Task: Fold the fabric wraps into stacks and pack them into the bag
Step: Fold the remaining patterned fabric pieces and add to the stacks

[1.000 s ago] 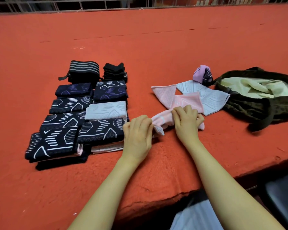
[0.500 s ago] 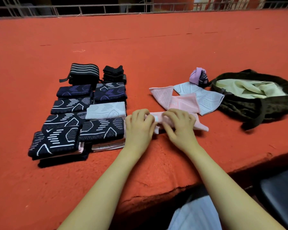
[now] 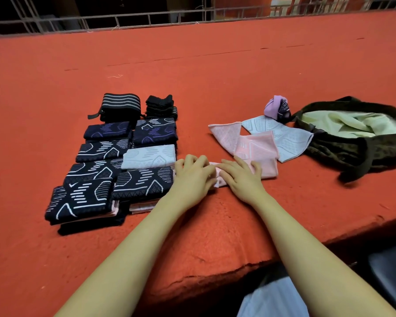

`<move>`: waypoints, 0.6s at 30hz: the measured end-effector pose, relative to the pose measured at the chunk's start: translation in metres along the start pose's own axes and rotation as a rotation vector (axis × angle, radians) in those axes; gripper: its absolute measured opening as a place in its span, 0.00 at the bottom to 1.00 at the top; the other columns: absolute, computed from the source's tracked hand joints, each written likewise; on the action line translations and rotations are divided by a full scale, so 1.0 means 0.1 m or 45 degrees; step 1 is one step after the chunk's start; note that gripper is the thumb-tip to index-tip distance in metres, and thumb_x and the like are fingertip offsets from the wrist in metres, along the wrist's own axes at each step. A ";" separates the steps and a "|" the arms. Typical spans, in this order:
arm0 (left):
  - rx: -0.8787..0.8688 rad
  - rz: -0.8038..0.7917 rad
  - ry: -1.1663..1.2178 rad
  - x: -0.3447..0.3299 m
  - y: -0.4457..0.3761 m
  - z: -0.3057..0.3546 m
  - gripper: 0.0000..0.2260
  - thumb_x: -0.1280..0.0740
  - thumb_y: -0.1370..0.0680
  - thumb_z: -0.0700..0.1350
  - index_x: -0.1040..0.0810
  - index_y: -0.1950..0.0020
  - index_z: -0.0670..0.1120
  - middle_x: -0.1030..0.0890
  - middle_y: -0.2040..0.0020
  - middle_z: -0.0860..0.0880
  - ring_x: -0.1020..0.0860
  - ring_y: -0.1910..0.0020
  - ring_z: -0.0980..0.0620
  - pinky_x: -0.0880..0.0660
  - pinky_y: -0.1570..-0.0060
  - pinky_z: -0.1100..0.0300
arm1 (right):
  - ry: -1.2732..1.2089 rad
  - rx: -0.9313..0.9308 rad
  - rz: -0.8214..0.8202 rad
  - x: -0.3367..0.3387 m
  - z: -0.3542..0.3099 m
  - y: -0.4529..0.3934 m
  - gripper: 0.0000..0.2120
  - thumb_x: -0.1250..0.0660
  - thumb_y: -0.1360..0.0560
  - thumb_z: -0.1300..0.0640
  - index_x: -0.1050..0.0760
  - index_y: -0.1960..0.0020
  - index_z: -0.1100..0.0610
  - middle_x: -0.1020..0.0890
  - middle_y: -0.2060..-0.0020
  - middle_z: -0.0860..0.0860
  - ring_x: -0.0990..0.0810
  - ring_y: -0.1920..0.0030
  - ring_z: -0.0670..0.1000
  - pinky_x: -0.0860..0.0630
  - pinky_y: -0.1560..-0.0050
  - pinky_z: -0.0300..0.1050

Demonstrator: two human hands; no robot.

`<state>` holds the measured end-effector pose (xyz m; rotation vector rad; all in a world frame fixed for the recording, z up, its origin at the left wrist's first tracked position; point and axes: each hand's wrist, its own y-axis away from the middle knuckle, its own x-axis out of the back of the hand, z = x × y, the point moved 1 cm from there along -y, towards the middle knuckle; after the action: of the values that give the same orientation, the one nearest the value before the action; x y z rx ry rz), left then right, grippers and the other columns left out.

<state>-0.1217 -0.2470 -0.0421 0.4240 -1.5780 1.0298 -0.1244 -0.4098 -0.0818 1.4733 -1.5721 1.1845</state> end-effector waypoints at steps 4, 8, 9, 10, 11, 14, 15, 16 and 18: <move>-0.093 0.261 0.107 -0.03 0.08 0.00 0.05 0.42 0.24 0.50 0.28 0.55 0.52 0.23 0.54 0.52 0.31 0.52 0.50 0.45 0.57 0.55 | -0.039 -0.002 0.161 0.00 0.02 0.00 0.13 0.49 0.18 0.47 0.26 0.43 0.47 0.25 0.44 0.42 0.36 0.34 0.47 0.55 0.37 0.48; -0.105 0.397 0.245 0.05 0.10 0.04 0.05 0.43 0.24 0.47 0.32 0.50 0.54 0.22 0.51 0.52 0.32 0.50 0.53 0.45 0.56 0.56 | -0.023 0.032 0.387 0.13 0.09 0.07 0.22 0.57 0.25 0.41 0.28 0.56 0.50 0.23 0.58 0.44 0.28 0.48 0.53 0.49 0.42 0.48; -0.124 0.405 0.268 0.08 0.10 0.05 0.06 0.43 0.25 0.46 0.32 0.49 0.54 0.22 0.50 0.52 0.31 0.50 0.53 0.45 0.57 0.56 | -0.005 0.022 0.442 0.19 0.12 0.09 0.22 0.57 0.25 0.41 0.28 0.57 0.50 0.24 0.60 0.45 0.28 0.50 0.54 0.48 0.43 0.48; -0.150 0.417 0.279 0.09 0.10 0.07 0.07 0.43 0.25 0.46 0.32 0.48 0.54 0.22 0.50 0.52 0.31 0.49 0.53 0.45 0.57 0.56 | 0.007 0.001 0.472 0.25 0.15 0.10 0.21 0.57 0.25 0.41 0.29 0.59 0.50 0.25 0.62 0.44 0.28 0.51 0.54 0.49 0.44 0.48; -0.176 0.431 0.282 0.09 0.10 0.08 0.08 0.43 0.26 0.46 0.32 0.48 0.53 0.22 0.50 0.52 0.31 0.49 0.53 0.46 0.58 0.56 | 0.010 -0.023 0.465 0.31 0.18 0.12 0.20 0.55 0.24 0.42 0.30 0.59 0.50 0.27 0.63 0.44 0.29 0.50 0.53 0.49 0.44 0.47; -0.152 0.423 0.223 0.01 0.13 0.11 0.06 0.42 0.25 0.47 0.30 0.49 0.52 0.22 0.50 0.53 0.30 0.50 0.52 0.45 0.58 0.56 | 0.067 -0.043 0.350 0.36 0.21 0.09 0.17 0.52 0.21 0.43 0.28 0.57 0.49 0.27 0.59 0.44 0.31 0.47 0.53 0.50 0.43 0.47; -0.109 0.403 0.189 -0.04 0.15 0.11 0.06 0.42 0.24 0.47 0.28 0.50 0.52 0.22 0.50 0.53 0.29 0.50 0.51 0.44 0.57 0.56 | 0.090 -0.043 0.342 0.34 0.19 0.10 0.20 0.53 0.22 0.42 0.25 0.53 0.49 0.26 0.56 0.44 0.31 0.46 0.53 0.50 0.43 0.47; -0.062 0.377 0.163 -0.08 0.16 0.12 0.06 0.42 0.24 0.48 0.27 0.52 0.50 0.22 0.50 0.52 0.28 0.51 0.50 0.43 0.56 0.56 | 0.084 -0.032 0.366 0.29 0.18 0.12 0.22 0.54 0.24 0.41 0.23 0.49 0.48 0.25 0.51 0.45 0.32 0.44 0.53 0.50 0.44 0.47; 0.009 0.326 0.167 -0.14 0.19 0.15 0.09 0.43 0.24 0.49 0.25 0.54 0.49 0.22 0.50 0.52 0.27 0.52 0.48 0.40 0.56 0.54 | -0.034 0.001 0.482 0.20 0.14 0.20 0.22 0.50 0.26 0.41 0.23 0.44 0.49 0.25 0.46 0.48 0.33 0.44 0.53 0.49 0.46 0.44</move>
<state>-0.1404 -0.2522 -0.0618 0.1566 -1.5366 1.2322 -0.1456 -0.4310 -0.0719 1.2274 -1.9261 1.3765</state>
